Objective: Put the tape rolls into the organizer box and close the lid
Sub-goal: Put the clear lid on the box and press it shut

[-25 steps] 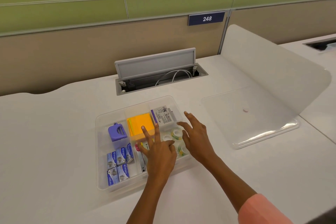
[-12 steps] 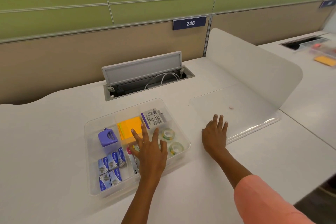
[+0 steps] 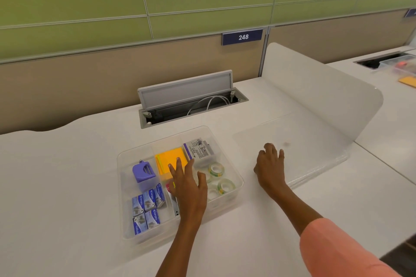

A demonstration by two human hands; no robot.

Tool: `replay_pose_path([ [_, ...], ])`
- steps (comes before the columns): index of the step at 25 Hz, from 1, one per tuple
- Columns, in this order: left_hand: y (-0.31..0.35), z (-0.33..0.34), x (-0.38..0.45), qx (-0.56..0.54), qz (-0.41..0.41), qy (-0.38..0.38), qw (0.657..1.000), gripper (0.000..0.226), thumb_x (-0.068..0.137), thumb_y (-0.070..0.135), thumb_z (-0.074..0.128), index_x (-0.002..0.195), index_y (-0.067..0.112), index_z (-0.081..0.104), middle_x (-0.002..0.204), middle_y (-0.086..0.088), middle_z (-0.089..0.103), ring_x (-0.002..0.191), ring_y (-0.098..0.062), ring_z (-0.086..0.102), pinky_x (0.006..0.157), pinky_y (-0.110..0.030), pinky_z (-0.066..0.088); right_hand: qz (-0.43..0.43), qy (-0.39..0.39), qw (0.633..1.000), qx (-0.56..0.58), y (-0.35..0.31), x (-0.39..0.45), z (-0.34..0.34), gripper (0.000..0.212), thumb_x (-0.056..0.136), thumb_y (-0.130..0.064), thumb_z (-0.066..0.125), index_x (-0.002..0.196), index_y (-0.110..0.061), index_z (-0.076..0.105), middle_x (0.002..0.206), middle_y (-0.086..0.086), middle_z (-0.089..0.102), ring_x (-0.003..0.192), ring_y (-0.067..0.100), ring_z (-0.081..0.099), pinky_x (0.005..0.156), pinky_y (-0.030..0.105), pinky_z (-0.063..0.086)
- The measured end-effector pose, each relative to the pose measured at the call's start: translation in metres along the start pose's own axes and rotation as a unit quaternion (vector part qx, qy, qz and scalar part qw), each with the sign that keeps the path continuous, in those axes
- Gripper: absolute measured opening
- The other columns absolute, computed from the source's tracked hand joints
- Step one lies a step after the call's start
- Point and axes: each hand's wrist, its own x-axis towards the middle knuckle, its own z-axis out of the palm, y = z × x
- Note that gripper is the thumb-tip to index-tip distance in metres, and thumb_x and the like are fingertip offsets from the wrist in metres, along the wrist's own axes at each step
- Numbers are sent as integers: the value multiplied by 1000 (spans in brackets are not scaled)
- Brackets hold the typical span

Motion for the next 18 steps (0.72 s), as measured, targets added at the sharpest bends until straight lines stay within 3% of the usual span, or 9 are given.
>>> replay_pose_path([
  [2, -2, -5, 3, -37, -11, 22, 999, 37, 90, 17, 49, 127, 17, 50, 154, -9, 25, 145, -26, 8, 115, -55, 16, -13, 50, 998, 35, -11, 4, -13, 14, 74, 3, 62, 88, 3, 59, 113, 22, 52, 109, 38, 51, 109, 53, 30],
  [4, -3, -11, 3, -77, -6, 46, 996, 35, 89, 12, 49, 124, 14, 53, 151, -11, 31, 144, -28, 17, 111, -55, 28, -32, 85, 994, 64, -20, 11, -29, 13, 70, 7, 65, 80, 1, 58, 101, 21, 53, 92, 36, 54, 103, 52, 38],
  [7, -3, -22, 5, -123, 17, 86, 989, 33, 90, 9, 48, 122, 13, 53, 148, -11, 36, 139, -28, 30, 100, -53, 44, -65, 122, 987, 77, -29, 20, -58, 17, 71, 8, 65, 85, 1, 58, 107, 21, 52, 100, 35, 53, 107, 50, 35],
  [10, -5, -37, 14, -131, 24, 115, 984, 33, 90, 10, 49, 123, 12, 52, 146, -12, 39, 136, -29, 35, 103, -49, 42, -102, 206, 966, 115, -45, 28, -92, 22, 74, 10, 64, 94, 4, 58, 111, 24, 55, 106, 36, 54, 107, 51, 38],
  [12, -6, -49, 20, -133, 22, 132, 982, 34, 91, 12, 49, 125, 11, 50, 145, -13, 41, 137, -29, 33, 109, -52, 34, -122, 289, 927, 208, -59, 30, -117, 20, 76, 9, 64, 93, 4, 57, 104, 24, 58, 99, 36, 57, 93, 37, 49],
  [15, -10, -69, 30, -127, 45, 155, 979, 40, 92, 15, 47, 131, 9, 43, 144, -15, 42, 137, -30, 33, 112, -52, 31, -136, 349, 855, 359, -72, 30, -145, 15, 82, -1, 63, 94, 0, 54, 97, 20, 63, 89, 23, 60, 77, -1, 37],
  [18, -20, -94, 44, -123, 49, 181, 975, 43, 94, 20, 42, 136, 9, 36, 146, -14, 40, 136, -30, 35, 111, -40, 30, -113, 347, 794, 486, -78, 31, -160, 19, 86, -13, 63, 99, -3, 53, 92, 4, 62, 78, 4, 58, 73, -7, 40],
])
